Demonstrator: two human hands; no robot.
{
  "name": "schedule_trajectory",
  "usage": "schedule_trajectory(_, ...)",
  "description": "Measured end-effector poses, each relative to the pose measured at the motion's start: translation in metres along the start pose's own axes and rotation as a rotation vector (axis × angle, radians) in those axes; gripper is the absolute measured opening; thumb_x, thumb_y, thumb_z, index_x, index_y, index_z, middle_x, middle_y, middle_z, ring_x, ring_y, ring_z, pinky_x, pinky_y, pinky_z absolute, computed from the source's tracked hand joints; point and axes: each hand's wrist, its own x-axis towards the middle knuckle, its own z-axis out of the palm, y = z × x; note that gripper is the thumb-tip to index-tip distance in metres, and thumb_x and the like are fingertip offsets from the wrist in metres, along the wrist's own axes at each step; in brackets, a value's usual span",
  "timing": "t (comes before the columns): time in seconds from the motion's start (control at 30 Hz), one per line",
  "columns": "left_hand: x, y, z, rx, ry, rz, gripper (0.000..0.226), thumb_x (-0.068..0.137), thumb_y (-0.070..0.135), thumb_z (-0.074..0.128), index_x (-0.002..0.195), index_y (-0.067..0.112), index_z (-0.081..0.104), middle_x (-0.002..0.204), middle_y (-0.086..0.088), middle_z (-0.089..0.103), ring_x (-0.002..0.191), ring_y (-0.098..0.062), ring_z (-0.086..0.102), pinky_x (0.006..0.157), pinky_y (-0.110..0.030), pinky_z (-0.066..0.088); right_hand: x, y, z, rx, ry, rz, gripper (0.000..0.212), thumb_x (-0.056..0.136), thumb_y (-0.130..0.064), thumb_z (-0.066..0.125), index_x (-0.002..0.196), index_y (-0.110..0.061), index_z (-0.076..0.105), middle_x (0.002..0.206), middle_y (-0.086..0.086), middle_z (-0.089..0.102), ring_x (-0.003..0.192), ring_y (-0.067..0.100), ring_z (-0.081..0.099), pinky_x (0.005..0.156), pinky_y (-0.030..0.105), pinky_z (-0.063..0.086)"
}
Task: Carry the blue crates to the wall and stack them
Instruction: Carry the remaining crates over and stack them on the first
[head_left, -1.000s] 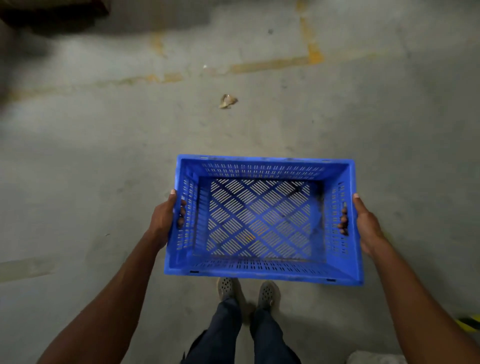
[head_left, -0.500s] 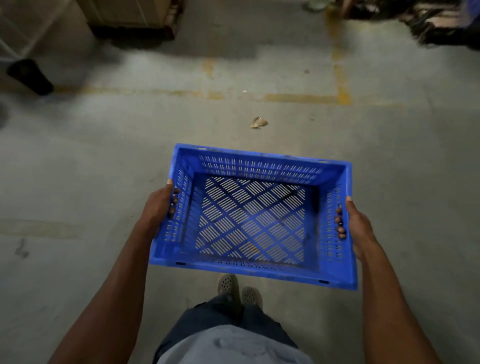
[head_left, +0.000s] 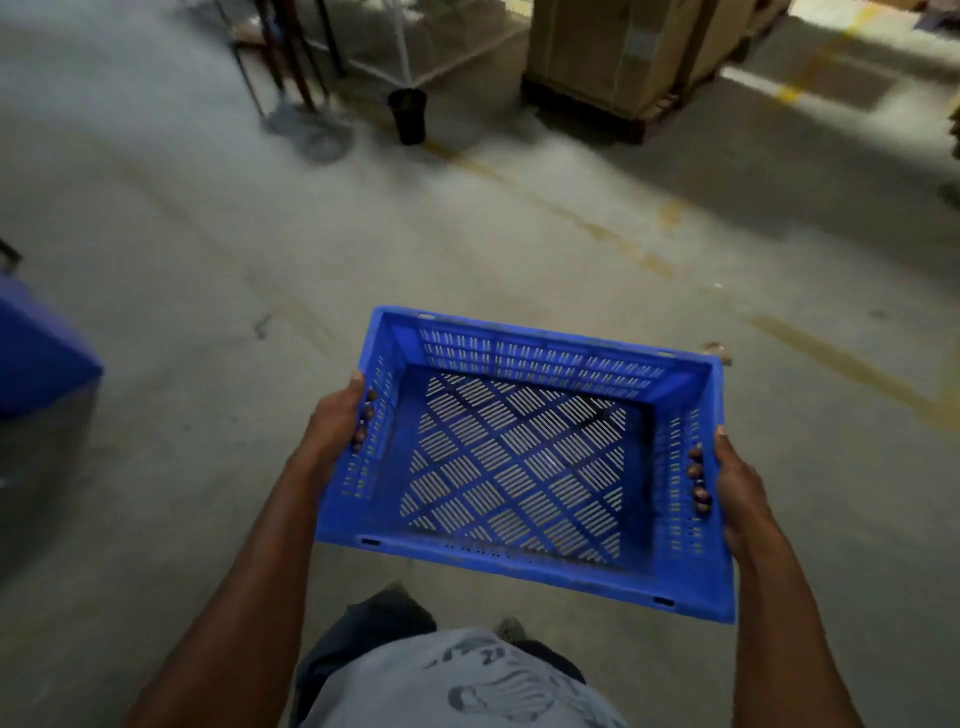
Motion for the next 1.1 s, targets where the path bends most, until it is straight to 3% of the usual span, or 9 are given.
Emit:
schedule_trajectory(0.1,-0.023,-0.015,-0.068,-0.068,0.173,-0.012,0.054,0.095,0.060,0.044,0.098,0.011,0.067,0.068,-0.001,0.053,0.047,-0.017,0.039,0.046,-0.027,0.034,-0.001,-0.017,0.065,-0.085,-0.152,-0.014,0.076,0.055,-0.084,0.059,0.088,-0.015,0.058,0.062,-0.002,0.047,0.039,0.010,0.034,0.036,0.022,0.030)
schedule_trajectory(0.23,-0.053,-0.044,-0.155,-0.164,0.348,-0.065,0.050,0.097,0.057,0.043,0.091,0.013,0.066,0.066,0.000,0.051,0.046,-0.017,0.039,0.046,-0.027,0.034,-0.015,-0.033,0.165,-0.238,-0.308,-0.068,0.058,0.082,-0.071,0.049,0.090,-0.014,0.058,0.066,0.001,0.047,0.039,0.010,0.036,0.037,0.022,0.032)
schedule_trajectory(0.37,-0.077,-0.083,-0.245,-0.236,0.499,-0.100,0.050,0.096,0.059,0.044,0.091,0.015,0.066,0.067,0.001,0.052,0.046,-0.016,0.040,0.045,-0.027,0.035,-0.042,-0.036,0.275,-0.354,-0.451,-0.094,0.057,0.085,-0.069,0.048,0.091,-0.013,0.059,0.067,0.001,0.048,0.042,0.012,0.035,0.040,0.024,0.031)
schedule_trajectory(0.53,-0.110,-0.133,-0.349,-0.343,0.687,-0.158,0.052,0.096,0.060,0.044,0.097,0.014,0.066,0.069,0.002,0.051,0.043,-0.013,0.038,0.042,-0.024,0.034,-0.096,-0.023,0.413,-0.474,-0.616,-0.136,0.080,0.049,-0.086,0.056,0.088,-0.016,0.060,0.063,0.000,0.051,0.042,0.013,0.036,0.042,0.026,0.030)
schedule_trajectory(0.67,-0.147,-0.167,-0.417,-0.430,0.839,-0.215,0.049,0.097,0.059,0.043,0.097,0.015,0.065,0.067,0.002,0.051,0.039,-0.010,0.037,0.041,-0.022,0.032,-0.146,-0.002,0.515,-0.573,-0.741,-0.172,0.055,0.084,-0.069,0.050,0.089,-0.015,0.061,0.064,0.002,0.051,0.044,0.016,0.035,0.041,0.023,0.030)
schedule_trajectory(0.73,-0.170,-0.186,-0.447,-0.479,0.916,-0.238,0.049,0.096,0.059,0.044,0.097,0.015,0.066,0.067,0.002,0.051,0.042,-0.011,0.037,0.041,-0.023,0.032,-0.170,0.009,0.565,-0.628,-0.817,-0.171,0.053,0.084,-0.068,0.051,0.087,-0.015,0.062,0.065,0.001,0.052,0.045,0.016,0.036,0.041,0.023,0.030)
schedule_trajectory(0.83,-0.207,-0.215,-0.485,-0.567,1.033,-0.265,0.048,0.096,0.058,0.044,0.094,0.015,0.065,0.067,0.002,0.050,0.042,-0.012,0.036,0.042,-0.024,0.031,-0.215,0.029,0.635,-0.718,-0.953,-0.176,0.062,0.068,-0.076,0.058,0.087,-0.016,0.064,0.062,-0.001,0.055,0.043,0.014,0.039,0.039,0.023,0.032)
schedule_trajectory(1.0,-0.257,-0.257,-0.522,-0.680,1.235,-0.323,0.045,0.099,0.055,0.043,0.095,0.015,0.063,0.068,0.001,0.051,0.042,-0.012,0.037,0.042,-0.023,0.031,-0.281,0.066,0.747,-0.867,-1.148,-0.215,0.053,0.087,-0.065,0.047,0.091,-0.016,0.064,0.070,0.002,0.056,0.050,0.017,0.040,0.045,0.025,0.034)
schedule_trajectory(1.1,-0.276,-0.278,-0.542,-0.767,1.343,-0.363,0.044,0.102,0.049,0.037,0.094,0.014,0.062,0.068,-0.001,0.049,0.036,-0.010,0.036,0.040,-0.021,0.030,-0.323,0.091,0.814,-0.963,-1.250,-0.221,0.052,0.087,-0.065,0.047,0.088,-0.016,0.064,0.071,0.003,0.057,0.050,0.017,0.042,0.045,0.024,0.035)
